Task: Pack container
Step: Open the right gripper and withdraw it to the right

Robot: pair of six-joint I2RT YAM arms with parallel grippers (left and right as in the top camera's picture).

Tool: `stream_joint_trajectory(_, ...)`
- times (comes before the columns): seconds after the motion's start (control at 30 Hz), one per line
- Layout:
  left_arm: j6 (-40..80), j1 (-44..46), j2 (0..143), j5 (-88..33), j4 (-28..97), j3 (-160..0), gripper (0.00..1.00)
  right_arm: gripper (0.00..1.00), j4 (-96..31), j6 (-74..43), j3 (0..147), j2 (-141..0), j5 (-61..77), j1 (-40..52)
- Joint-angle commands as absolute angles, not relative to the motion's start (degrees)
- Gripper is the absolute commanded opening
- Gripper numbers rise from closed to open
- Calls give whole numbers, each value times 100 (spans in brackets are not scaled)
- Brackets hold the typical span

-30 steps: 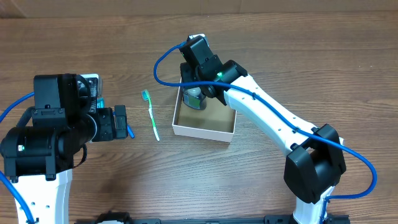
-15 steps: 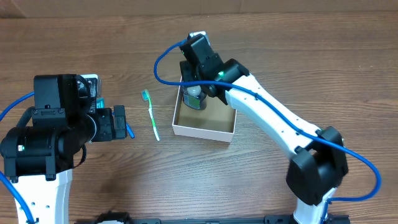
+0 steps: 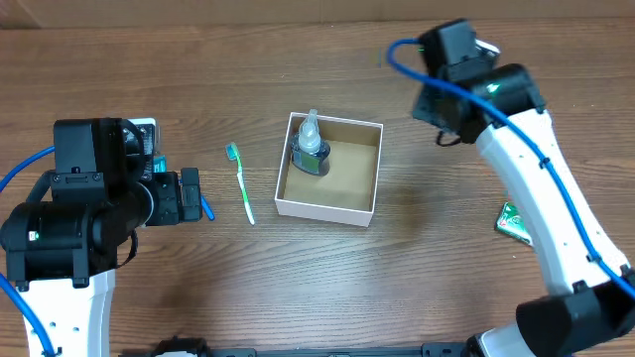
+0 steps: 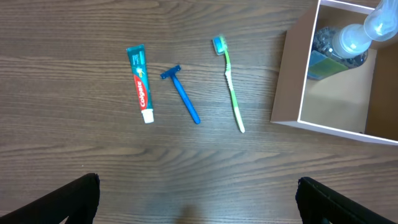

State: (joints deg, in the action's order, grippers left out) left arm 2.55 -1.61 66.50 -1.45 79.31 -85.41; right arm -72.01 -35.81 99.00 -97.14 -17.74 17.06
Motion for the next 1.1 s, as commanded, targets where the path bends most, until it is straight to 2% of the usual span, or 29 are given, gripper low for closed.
stream_joint_trajectory(0.0,128,-196,6643,-106,7929,-8674,100,57,-7083,-3444,9295,-9845,-1186,1433)
stream_joint_trajectory(0.13,128,-196,6643,-108,7929,-8674,100,58,-6171,-2853,8499,-9850,-770,1374)
stream_joint_trajectory(0.4,128,-196,6643,-108,7931,-8674,100,65,-4960,-2412,7559,-9931,-346,1374)
stream_joint_trajectory(0.6,128,-196,6643,-106,7924,-8674,100,66,-4639,-2132,7467,-10294,252,1382)
stream_joint_trajectory(0.7,128,-196,6643,-106,7922,-8674,100,66,-4340,-1479,7467,-10363,1103,1382)
stream_joint_trajectory(0.9,128,-196,6643,-106,7907,-8674,100,67,-4060,-1015,7470,-10363,1881,1380)
stream_joint_trajectory(1.07,128,-196,6643,-106,7905,-8674,100,68,-3977,-952,7470,-10363,2005,1380)
